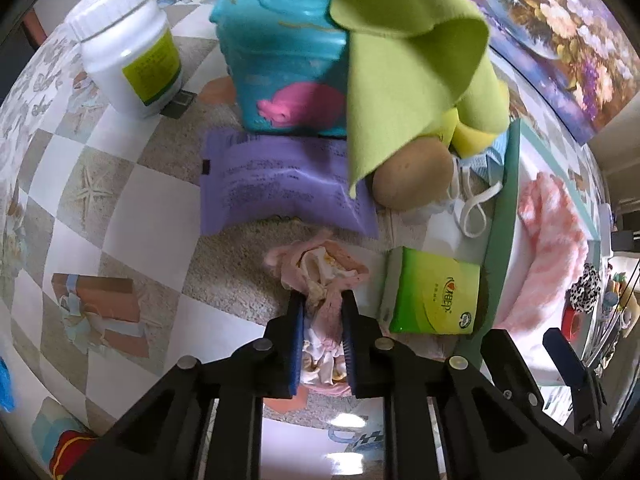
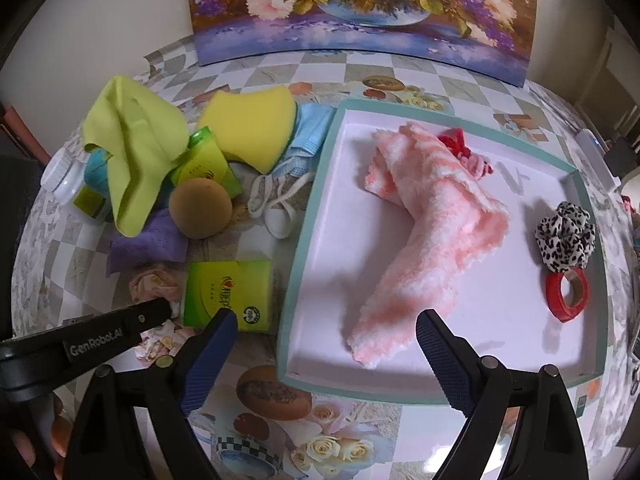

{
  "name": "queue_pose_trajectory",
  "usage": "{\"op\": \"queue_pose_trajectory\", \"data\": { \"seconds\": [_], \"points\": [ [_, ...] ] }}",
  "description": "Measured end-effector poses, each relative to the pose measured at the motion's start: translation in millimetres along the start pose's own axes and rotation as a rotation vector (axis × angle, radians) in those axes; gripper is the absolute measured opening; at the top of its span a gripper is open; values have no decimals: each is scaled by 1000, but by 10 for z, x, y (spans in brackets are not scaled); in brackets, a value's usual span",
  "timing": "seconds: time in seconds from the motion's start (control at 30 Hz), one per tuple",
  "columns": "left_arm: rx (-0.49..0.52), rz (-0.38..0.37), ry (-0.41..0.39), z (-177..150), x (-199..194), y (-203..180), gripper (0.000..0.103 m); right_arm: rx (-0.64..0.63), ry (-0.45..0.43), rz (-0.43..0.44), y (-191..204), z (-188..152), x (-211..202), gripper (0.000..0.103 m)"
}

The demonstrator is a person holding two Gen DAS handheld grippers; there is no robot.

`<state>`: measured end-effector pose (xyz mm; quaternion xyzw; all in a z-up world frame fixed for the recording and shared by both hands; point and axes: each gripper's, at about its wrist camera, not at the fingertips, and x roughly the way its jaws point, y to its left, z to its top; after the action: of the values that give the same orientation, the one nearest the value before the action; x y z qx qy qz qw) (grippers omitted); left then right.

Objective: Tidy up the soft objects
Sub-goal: 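Close the left tool on the crumpled pink floral cloth, then hold the pink cloth in the left tool while the right tool reaches the green tissue pack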

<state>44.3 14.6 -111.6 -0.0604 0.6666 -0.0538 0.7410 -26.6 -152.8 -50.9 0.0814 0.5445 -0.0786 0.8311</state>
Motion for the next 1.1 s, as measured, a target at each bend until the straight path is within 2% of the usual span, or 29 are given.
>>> {"op": "queue_pose_trajectory", "data": {
  "seconds": [0.17, 0.47, 0.53, 0.8, 0.97, 1.1],
  "points": [
    [-20, -32, -14, 32, -90, 65, 18, -10, -25, 12, 56, 29, -14, 93],
    [-57, 20, -81, 94, -362, 276, 18, -58, -70, 70, 263, 89, -28, 93],
    [-83, 13, -93, 110, -417, 353, 18, -87, -73, 85, 366, 85, -24, 93],
    [-165, -13, -116, 90, -590, 635, 18, -174, -55, 90, 652, 67, 66, 93],
    [-186, 6, -134, 77, -698, 745, 18, -157, -26, 67, 645, 99, 177, 92],
    [-225, -6, -150, 98, -781, 898, 18, -124, 1, 59, 597, 140, 260, 92]
  ]
}}
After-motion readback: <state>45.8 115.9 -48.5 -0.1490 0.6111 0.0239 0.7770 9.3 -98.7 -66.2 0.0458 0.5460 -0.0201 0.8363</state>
